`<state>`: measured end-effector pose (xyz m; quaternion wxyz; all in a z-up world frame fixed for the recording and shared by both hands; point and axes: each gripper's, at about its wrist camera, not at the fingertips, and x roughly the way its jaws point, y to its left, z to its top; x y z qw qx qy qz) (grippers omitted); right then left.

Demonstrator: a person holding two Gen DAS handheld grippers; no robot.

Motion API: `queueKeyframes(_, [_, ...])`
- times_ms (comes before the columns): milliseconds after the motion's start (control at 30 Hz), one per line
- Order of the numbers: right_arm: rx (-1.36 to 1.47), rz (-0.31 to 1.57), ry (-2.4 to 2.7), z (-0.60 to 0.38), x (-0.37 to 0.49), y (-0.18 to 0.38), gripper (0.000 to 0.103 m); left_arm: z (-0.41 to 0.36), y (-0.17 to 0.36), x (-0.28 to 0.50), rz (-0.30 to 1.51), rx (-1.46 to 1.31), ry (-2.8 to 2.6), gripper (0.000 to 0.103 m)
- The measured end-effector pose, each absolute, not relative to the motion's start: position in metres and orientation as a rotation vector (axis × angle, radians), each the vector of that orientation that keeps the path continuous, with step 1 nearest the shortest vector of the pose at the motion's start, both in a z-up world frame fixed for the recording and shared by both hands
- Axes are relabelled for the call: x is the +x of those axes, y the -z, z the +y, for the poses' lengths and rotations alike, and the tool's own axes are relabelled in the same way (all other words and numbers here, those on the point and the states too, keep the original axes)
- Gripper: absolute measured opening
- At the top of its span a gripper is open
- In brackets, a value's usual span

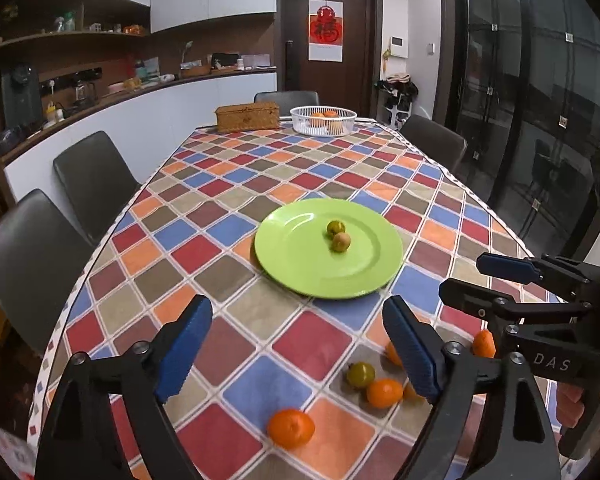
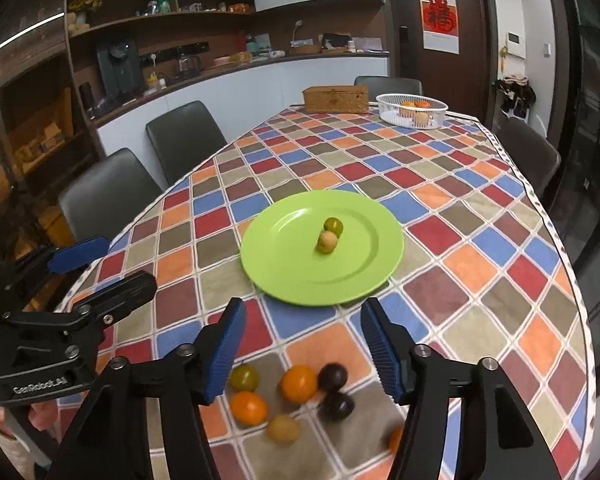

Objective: Organize fruits
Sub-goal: 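Move both tools back toward the remaining fruits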

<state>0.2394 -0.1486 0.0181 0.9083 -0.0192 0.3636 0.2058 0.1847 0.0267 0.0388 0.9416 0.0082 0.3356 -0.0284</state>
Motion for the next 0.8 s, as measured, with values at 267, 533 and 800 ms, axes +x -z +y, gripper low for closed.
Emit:
queueKeyframes(267, [-0.071,0.772,-0.405,-0.147,0.211,-0.001,0.061,0.030,-0.024,0.153,0.715,0.009,0.045,0.090])
queueKeyframes(533, [-0.098,0.783,-0.384,-0.148,0.191,0.013,0.061,0.034,-0.002,0.137,0.755,-0.004,0.024,0.090])
queueKeyframes(800, [-0.115,0.848,-0.376,-0.146,0.185,0.037,0.061,0.037,0.021,0.139,0.826,0.009,0.016,0.090])
